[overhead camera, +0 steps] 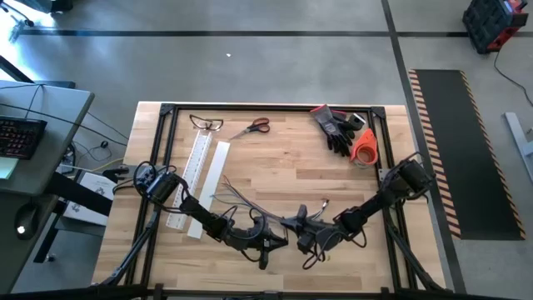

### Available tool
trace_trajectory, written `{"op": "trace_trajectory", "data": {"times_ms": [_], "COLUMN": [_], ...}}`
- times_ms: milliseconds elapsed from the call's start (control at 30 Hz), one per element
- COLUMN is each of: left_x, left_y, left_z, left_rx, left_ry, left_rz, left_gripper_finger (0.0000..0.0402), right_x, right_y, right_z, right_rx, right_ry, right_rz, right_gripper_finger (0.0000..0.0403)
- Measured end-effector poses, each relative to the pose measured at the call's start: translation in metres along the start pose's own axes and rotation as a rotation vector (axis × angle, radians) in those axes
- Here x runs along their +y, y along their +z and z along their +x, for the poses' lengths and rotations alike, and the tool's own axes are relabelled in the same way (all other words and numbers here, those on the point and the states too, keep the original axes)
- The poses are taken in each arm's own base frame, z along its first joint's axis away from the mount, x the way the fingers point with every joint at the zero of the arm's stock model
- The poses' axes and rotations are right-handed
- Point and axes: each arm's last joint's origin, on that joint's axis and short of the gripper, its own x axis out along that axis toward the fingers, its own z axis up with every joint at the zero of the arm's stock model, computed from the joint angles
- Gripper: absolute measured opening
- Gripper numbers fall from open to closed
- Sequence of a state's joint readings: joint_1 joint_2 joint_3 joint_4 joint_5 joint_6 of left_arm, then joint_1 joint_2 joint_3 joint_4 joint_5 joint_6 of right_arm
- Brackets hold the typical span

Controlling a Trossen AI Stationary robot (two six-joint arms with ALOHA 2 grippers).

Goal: Ziptie cables
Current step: Wrap the black zip tie around the cable

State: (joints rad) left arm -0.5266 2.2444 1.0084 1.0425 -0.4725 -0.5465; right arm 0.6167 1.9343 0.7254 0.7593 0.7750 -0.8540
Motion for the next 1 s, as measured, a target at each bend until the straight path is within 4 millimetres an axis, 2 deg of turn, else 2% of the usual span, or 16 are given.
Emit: {"op": "trace_trajectory", "data": {"times_ms": [567,1000], "left_x": [0.0007,0.0008], "left_y": [0.0005,0.0006], "left_z": [0.0004,0.0006], "left_rx": [-0.001,0.003], "left_ry": [0.001,-0.006], "left_rz": [-0.012,-0.023], "left_gripper_finger": [0.0000,0.0000], "right_x": [0.0023,0.0013], "right_y": [0.0005,0.0100], "right_z": [-0.0020,-0.0034], "right_rx": [0.007,-0.014], "right_ry": [0.005,0.007], "right_rz": [-0.013,-0.014], "right_gripper_finger": [0.0000,0.0000]}}
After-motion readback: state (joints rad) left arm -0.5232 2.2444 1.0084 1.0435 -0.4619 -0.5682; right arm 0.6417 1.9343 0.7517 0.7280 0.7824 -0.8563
